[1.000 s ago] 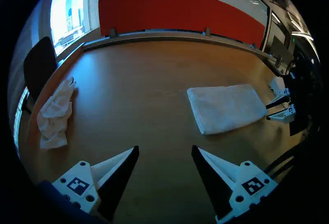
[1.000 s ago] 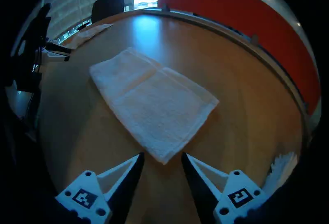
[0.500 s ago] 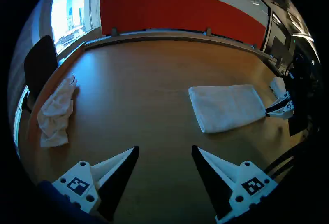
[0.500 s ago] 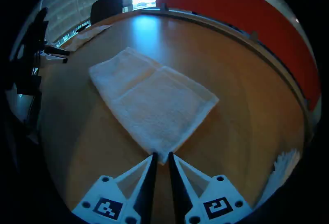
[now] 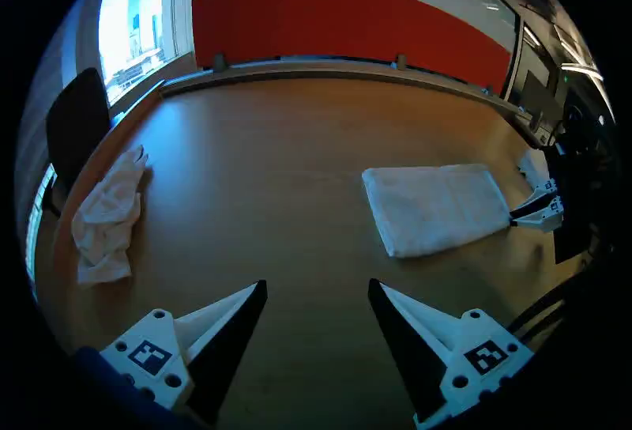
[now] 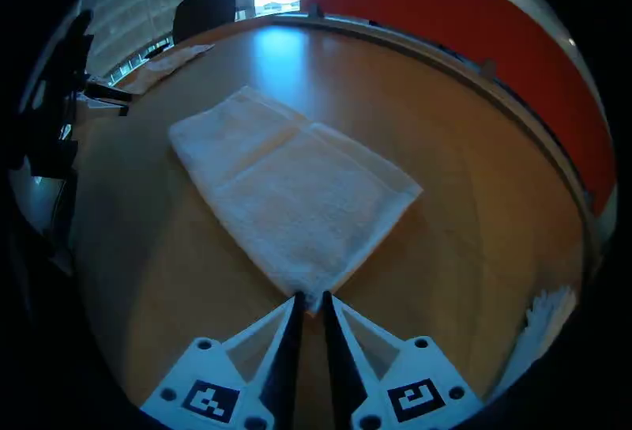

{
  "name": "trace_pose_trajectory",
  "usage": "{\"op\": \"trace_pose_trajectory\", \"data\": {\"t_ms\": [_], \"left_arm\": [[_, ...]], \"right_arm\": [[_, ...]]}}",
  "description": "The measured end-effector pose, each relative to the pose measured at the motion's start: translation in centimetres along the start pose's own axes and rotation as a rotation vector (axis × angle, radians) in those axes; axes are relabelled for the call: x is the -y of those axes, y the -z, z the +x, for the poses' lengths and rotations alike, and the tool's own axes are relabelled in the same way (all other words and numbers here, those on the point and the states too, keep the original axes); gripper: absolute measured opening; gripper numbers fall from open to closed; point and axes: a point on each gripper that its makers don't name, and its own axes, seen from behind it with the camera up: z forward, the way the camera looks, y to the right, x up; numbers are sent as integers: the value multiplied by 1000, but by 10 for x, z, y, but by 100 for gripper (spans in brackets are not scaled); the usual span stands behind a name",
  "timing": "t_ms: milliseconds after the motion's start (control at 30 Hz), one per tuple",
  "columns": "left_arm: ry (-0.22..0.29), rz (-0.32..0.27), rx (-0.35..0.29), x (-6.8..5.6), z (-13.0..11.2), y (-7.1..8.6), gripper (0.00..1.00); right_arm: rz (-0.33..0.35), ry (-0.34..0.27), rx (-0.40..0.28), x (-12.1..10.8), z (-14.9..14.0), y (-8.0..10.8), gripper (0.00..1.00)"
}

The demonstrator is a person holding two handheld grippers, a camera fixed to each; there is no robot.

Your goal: Fold towel

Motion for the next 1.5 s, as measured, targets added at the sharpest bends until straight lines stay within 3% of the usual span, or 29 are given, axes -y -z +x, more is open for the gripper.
{"op": "trace_pose_trajectory", "data": {"t_ms": [200, 667, 1500], "left_arm": [[-1, -3, -4, -1, 2, 1, 95], [6, -2, -8, 2, 2, 4, 95], [13, -2, -14, 4, 3, 10, 95]], "right_arm": [[7, -3, -8, 3, 5, 2, 5], [-21, 7, -98, 1, 39, 24, 4], [-17, 141, -227, 14, 137, 57, 4]]}}
